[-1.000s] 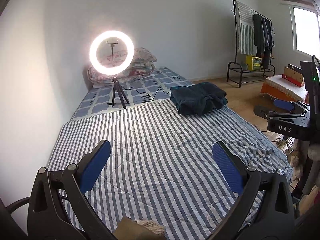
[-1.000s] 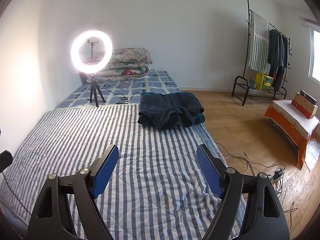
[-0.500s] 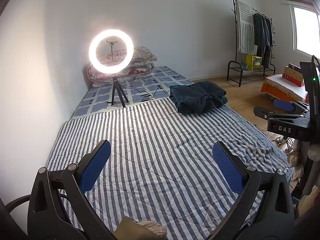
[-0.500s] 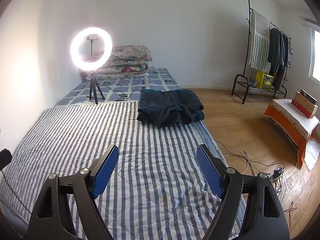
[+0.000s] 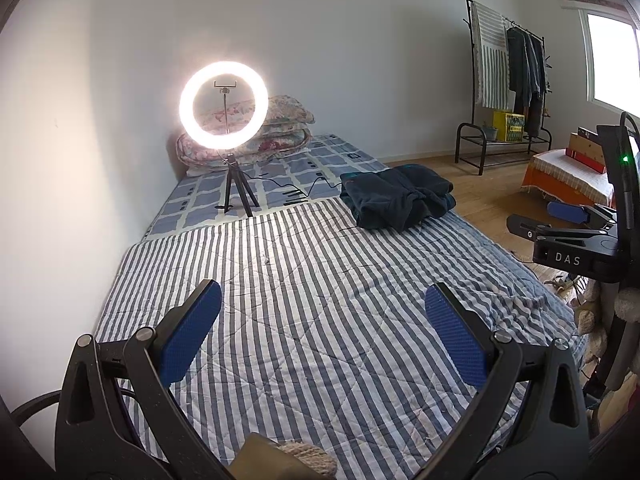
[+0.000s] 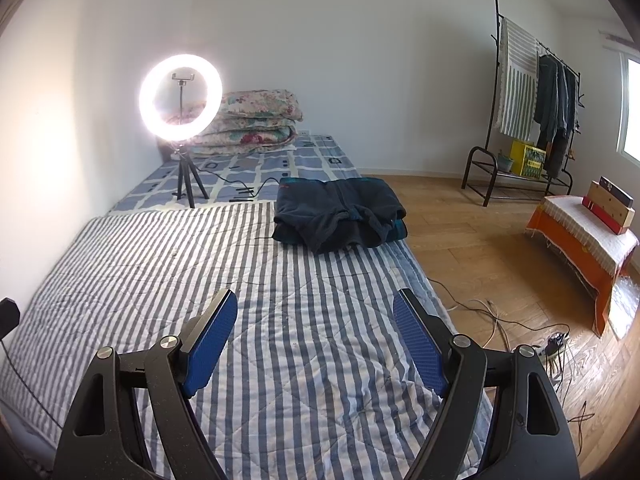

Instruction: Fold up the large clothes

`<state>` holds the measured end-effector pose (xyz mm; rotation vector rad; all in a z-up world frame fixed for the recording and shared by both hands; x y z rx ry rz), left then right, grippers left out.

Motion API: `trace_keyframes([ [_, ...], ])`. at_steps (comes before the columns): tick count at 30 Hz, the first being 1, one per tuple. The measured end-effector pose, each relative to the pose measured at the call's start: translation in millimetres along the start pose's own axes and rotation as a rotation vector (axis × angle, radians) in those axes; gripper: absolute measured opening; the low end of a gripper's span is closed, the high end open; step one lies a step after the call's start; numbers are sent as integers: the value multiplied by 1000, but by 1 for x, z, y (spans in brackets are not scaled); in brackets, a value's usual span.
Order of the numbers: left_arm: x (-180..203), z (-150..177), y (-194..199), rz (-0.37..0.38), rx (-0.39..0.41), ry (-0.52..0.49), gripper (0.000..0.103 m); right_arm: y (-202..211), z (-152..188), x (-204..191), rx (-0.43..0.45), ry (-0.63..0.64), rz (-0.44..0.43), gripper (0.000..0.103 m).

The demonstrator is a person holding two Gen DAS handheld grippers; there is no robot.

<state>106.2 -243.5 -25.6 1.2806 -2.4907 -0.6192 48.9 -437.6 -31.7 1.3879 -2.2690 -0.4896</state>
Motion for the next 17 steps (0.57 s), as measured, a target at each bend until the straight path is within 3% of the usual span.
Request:
trace_keyframes([
  [17,-6,-5,-2,-32,9,-4,103,0,3,-1,-5,5,-1,80],
])
Point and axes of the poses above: each gripper's, at about its wrist camera, not at the fingertips, and y roughly against the way its jaws point, x to its right, z to its underside, the point moved 3 cm from there along -y, roughly the way its jaws point, and after that the axes turned 15 degrees about z, right-handed, at the moved point
